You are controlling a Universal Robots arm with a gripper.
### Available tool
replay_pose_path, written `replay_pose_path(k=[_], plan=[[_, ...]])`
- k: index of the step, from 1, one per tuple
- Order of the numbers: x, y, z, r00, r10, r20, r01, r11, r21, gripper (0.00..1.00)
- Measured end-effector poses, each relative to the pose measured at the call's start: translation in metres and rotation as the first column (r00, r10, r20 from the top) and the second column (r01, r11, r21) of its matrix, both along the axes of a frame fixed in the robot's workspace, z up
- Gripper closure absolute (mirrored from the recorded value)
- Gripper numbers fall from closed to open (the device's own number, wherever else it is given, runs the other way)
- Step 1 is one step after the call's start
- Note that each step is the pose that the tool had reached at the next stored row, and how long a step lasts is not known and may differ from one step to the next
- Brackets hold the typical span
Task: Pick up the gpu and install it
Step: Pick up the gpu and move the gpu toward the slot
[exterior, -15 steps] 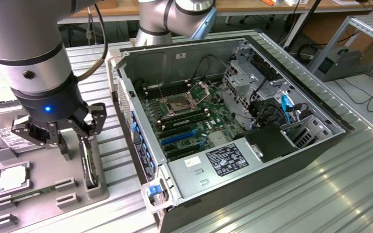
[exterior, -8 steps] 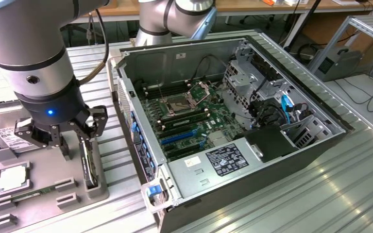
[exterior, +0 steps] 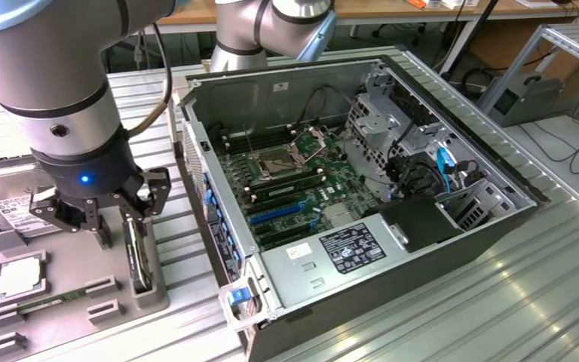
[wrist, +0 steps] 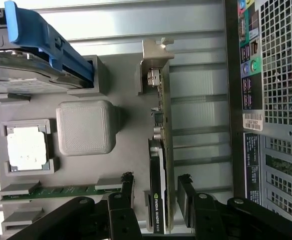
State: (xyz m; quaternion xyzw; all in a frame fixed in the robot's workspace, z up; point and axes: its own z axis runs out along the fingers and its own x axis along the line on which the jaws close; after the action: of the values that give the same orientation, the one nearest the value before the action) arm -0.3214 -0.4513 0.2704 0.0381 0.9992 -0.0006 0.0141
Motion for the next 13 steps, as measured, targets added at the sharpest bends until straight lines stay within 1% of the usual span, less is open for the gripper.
replay_pose_path(k=[3, 7, 10, 13], plan=[[0.0, 0.0, -0.0039, 1.0, 0.0, 0.0, 0.0, 1.0, 0.0, 0.52], [0.001, -0.0002, -0.0118, 1.0, 0.0, 0.0, 0.0, 1.0, -0.0001, 0.52], [0.001, -0.0002, -0.0208, 1.0, 0.0, 0.0, 0.0, 1.0, 0.0, 0.52], [0.001, -0.0002, -0.0253, 1.0, 0.0, 0.0, 0.0, 1.0, -0.0001, 0.52]])
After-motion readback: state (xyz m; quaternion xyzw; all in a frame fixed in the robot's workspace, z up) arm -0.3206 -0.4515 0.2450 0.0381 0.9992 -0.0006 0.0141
